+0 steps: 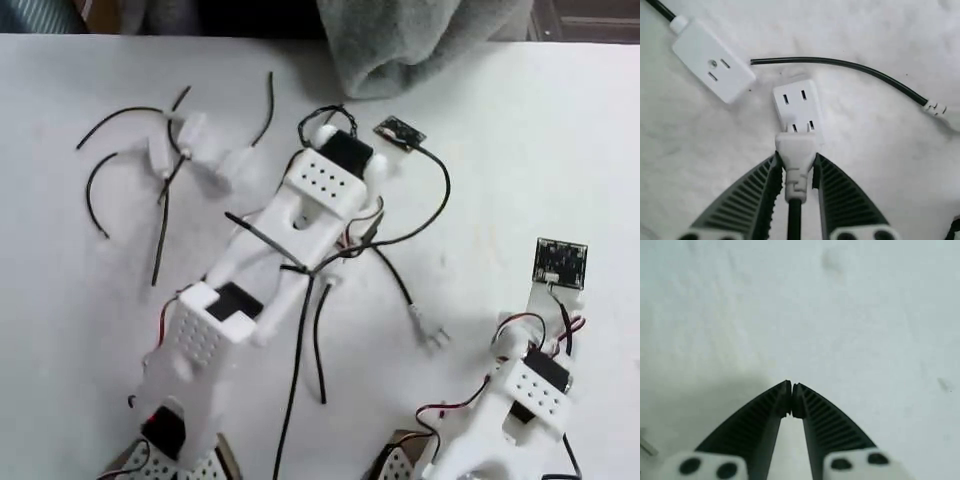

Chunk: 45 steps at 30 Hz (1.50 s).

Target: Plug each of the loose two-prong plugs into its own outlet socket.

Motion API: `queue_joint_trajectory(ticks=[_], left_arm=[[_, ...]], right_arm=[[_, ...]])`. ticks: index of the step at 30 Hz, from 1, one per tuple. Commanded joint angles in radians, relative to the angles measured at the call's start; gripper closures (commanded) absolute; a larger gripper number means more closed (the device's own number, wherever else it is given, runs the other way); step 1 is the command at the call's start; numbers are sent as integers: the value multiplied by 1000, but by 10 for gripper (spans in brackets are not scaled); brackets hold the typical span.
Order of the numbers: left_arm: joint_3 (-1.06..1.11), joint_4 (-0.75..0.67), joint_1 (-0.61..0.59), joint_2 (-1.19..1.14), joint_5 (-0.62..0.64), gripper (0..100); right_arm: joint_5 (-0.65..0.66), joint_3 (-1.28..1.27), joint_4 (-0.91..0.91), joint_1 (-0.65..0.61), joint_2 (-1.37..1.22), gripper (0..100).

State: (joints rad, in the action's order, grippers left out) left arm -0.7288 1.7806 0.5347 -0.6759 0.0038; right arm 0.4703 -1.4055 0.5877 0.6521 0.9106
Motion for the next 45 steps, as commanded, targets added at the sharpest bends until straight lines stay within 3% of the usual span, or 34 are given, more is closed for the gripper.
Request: queue_joint_trajectory(ticks=[1,21,27,45], left_arm=[[-5,5,15,58,8,975],[3,-61,-8,47,-17,975],[-8,-100,-24,-22,87,976],[-64,-101,-18,-42,190,976]], right_arm=[[9,6,1,-8,7,978],[9,-5,1,-38,7,978],[9,-5,1,-38,7,978],[9,-5,1,-38,7,978]])
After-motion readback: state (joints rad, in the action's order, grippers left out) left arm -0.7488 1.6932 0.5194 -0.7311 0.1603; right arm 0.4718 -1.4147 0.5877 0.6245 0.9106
